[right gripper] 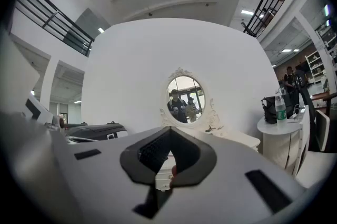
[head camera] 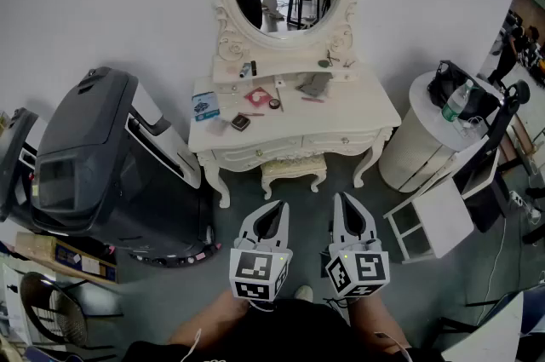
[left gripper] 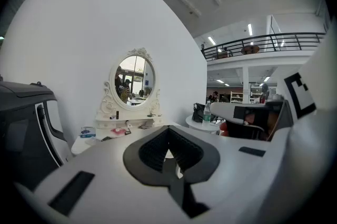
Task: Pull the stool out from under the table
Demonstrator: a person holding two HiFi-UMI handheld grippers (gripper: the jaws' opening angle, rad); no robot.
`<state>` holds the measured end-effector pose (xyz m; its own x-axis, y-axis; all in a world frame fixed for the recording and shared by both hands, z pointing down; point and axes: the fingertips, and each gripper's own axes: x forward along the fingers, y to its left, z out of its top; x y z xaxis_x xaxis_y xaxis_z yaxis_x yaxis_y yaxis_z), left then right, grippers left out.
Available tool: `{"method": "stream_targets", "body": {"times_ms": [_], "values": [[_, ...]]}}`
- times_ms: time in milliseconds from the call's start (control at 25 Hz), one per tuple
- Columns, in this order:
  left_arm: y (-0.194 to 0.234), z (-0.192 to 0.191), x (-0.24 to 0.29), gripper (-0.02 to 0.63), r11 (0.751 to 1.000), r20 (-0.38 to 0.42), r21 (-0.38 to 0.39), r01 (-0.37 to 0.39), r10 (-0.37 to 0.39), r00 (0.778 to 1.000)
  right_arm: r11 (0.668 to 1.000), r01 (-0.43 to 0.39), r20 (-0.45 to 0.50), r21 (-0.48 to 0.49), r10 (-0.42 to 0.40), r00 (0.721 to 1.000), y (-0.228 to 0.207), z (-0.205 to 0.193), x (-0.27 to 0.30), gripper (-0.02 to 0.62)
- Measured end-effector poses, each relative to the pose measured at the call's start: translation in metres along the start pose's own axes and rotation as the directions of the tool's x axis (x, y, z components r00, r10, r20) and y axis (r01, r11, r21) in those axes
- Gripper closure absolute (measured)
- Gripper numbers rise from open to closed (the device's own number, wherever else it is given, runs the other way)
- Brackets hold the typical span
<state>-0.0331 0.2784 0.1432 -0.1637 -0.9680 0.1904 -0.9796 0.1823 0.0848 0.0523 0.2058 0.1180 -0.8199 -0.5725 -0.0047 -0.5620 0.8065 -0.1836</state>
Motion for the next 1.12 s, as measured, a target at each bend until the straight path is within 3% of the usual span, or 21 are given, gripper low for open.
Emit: {"method": "stream_targets", "body": {"times_ms": [560,800,1120], "values": [[-0.008,-0.002,0.006,0.606,1.000,-0.004,0.003,-0.011,0.011,1.000,1.000,-0.003,-0.016,0.008,0.003,1.000,-0.006,-0.005,0.004,0.592],[-0.012,-0.005,0.013,0.606,1.000,-0.006,-0.031,-0.004,0.004,1.000,1.000,0.000,-0.022,0.012,0.000,1.000,-0.015,-0.009,0.002,0.592],[-0.040,-0.006,0.031,0.606,1.000,-0.007,-0.016,0.015,-0.015,1.000,1.000,-0.004,-0.009,0.022,0.004,1.000,-0.042,-0.006,-0.005,0.592]]}}
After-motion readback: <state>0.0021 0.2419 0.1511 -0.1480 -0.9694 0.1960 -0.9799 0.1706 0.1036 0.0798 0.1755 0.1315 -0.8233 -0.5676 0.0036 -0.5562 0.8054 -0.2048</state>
